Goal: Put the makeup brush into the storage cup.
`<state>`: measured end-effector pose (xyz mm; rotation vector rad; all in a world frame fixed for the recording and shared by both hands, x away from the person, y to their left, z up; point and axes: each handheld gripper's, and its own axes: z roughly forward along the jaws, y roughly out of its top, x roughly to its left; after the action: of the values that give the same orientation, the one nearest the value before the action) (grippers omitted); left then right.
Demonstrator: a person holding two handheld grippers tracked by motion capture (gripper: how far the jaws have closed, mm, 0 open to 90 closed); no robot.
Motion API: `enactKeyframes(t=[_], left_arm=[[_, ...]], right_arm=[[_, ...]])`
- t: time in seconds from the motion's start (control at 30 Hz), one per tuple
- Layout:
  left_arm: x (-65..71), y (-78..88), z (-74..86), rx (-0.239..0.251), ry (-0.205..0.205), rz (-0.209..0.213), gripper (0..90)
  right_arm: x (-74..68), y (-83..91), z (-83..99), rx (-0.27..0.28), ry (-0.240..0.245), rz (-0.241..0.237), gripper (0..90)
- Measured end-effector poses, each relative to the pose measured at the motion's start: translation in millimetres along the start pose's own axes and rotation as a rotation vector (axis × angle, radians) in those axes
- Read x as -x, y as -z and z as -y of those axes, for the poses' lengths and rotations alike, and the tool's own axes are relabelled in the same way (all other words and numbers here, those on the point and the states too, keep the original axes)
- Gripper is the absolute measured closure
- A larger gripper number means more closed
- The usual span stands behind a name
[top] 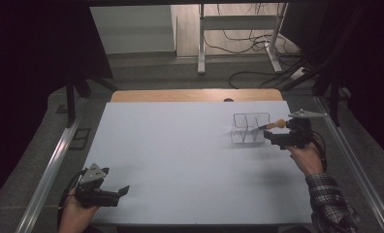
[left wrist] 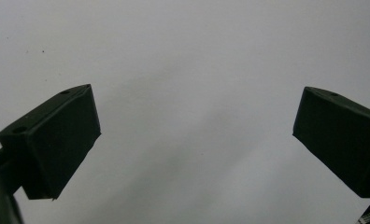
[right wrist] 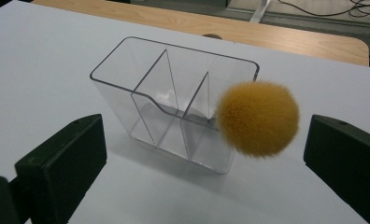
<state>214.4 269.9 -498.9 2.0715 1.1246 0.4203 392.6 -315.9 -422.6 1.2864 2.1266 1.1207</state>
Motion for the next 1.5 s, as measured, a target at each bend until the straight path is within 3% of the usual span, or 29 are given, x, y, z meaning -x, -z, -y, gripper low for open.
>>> enactKeyframes(t=[1.13,1.5], left_arm=[[-0.3,1.5,-0.3,0.015,0.002,-0.005,1.1],[-0.4,1.3,-0.5,0.014,0.001,-0.003,1.1]], right_arm=[[-7.0,22.3,25.7,-0.011,-0.008,0.004,0.0],[-13.4,29.8,33.0,-0.007,0.02,0.014,0.0]])
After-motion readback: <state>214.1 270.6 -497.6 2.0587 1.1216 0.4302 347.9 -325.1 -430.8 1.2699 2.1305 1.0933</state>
